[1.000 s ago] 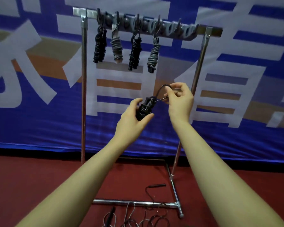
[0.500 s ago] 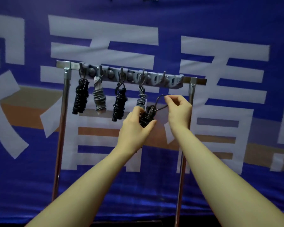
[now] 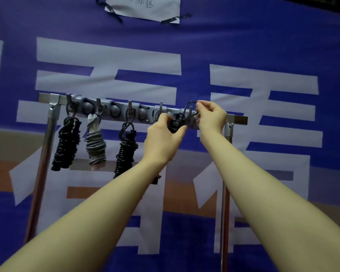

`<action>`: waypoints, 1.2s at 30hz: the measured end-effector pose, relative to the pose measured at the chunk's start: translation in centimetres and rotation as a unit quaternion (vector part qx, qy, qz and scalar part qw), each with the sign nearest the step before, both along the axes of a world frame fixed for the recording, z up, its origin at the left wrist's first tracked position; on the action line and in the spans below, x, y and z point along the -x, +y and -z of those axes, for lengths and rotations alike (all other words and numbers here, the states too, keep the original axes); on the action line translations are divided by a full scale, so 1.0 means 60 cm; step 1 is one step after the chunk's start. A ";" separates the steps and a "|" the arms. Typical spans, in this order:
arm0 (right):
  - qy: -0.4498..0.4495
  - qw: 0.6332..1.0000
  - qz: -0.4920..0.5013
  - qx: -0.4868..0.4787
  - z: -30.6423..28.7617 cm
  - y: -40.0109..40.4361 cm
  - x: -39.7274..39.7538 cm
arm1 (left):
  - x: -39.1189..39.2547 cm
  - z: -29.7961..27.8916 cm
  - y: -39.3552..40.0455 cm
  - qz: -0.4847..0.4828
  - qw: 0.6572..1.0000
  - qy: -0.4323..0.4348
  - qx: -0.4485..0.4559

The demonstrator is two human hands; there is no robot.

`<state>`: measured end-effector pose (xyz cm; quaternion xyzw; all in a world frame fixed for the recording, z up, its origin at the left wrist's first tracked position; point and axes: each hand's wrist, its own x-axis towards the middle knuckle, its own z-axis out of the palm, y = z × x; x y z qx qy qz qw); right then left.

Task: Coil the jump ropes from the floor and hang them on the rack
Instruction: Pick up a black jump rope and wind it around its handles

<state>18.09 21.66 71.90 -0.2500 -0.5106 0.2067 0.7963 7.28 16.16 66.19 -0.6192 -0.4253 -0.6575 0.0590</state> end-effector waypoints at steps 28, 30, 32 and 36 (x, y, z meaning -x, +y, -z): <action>-0.370 0.920 0.128 -0.037 0.146 -0.025 -0.048 | 0.015 0.101 -0.010 -0.115 0.973 0.200 0.026; -0.400 0.902 0.158 -0.040 0.176 -0.045 -0.054 | 0.023 0.112 -0.032 -0.136 0.963 0.230 0.039; -0.430 0.885 0.176 -0.033 0.212 -0.068 -0.056 | 0.033 0.131 -0.057 -0.144 0.956 0.252 0.042; -0.477 0.861 0.176 -0.023 0.299 -0.131 -0.046 | 0.056 0.195 -0.118 -0.139 0.953 0.258 0.082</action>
